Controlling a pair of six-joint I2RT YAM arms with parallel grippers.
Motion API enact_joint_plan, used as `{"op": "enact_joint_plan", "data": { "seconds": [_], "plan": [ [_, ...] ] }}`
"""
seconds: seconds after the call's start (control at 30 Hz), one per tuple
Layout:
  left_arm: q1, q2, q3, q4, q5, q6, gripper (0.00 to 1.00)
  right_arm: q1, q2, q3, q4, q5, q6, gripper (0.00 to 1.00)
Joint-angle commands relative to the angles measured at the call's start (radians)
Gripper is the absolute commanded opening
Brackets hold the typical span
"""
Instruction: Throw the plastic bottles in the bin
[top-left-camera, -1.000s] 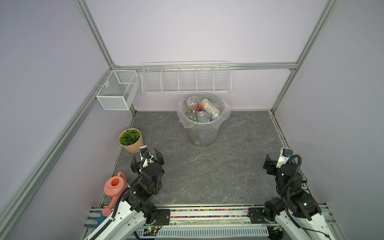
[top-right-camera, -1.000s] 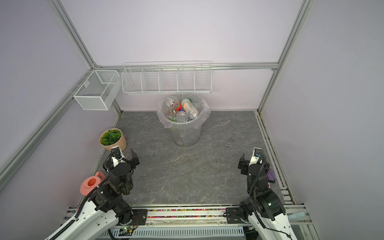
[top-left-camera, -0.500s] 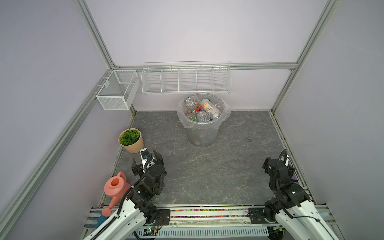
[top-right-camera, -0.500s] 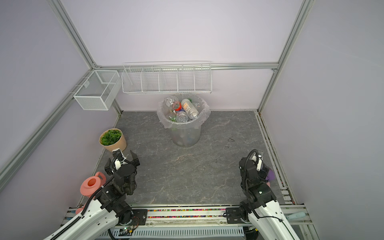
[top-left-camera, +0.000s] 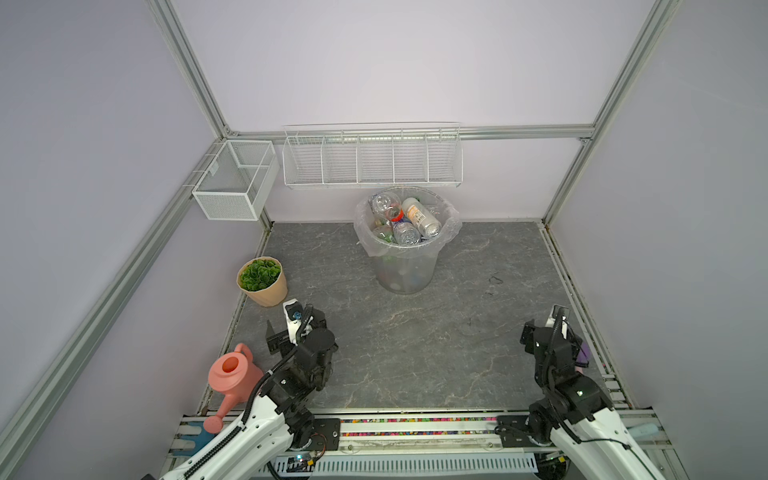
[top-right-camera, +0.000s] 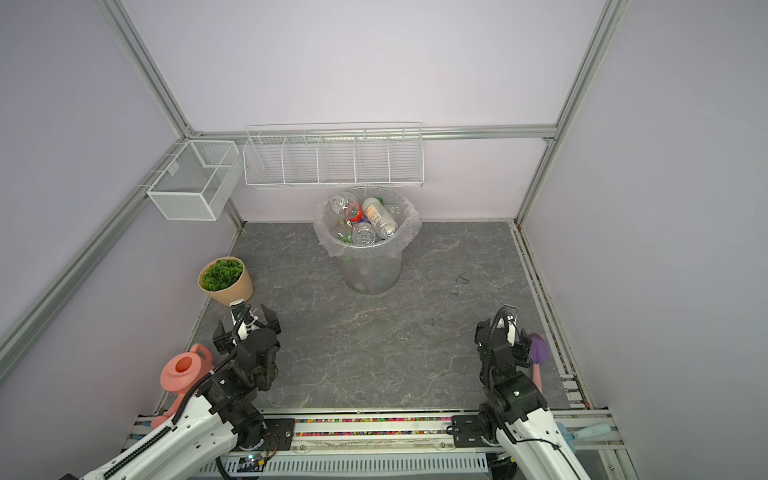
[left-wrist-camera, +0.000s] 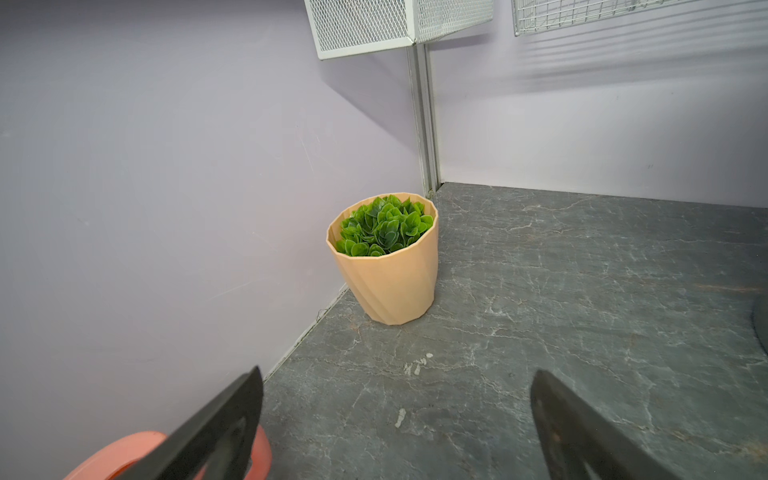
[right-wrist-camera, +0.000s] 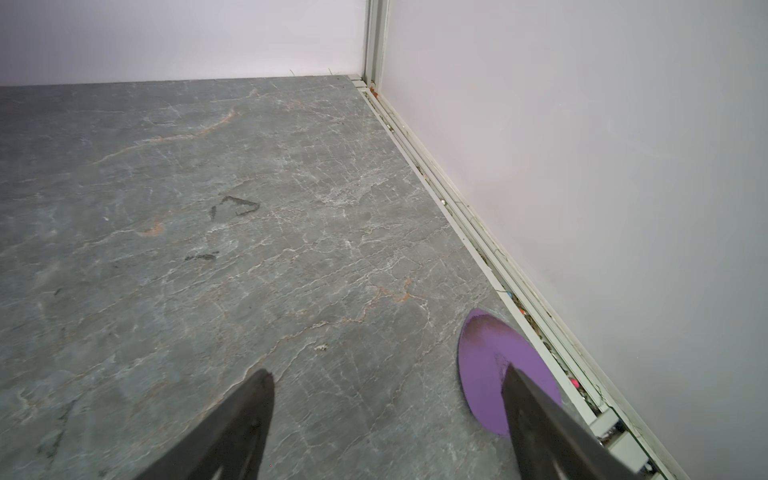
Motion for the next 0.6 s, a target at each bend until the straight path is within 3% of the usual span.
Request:
{"op": "enact_joint_plan", "data": {
  "seconds": [0.0,0.57],
  "plan": [
    [0.007,0.002,-0.018,0.018,-0.034,-0.029,0.99,-0.003,-0.019,-0.029,0.054,-0.033,-0.057,0.88],
    [0.014,0.052,-0.084,0.111,-0.032,-0.033,0.99,-0.003,0.017,-0.113,0.193,-0.034,-0.089,0.88]
  ]
}}
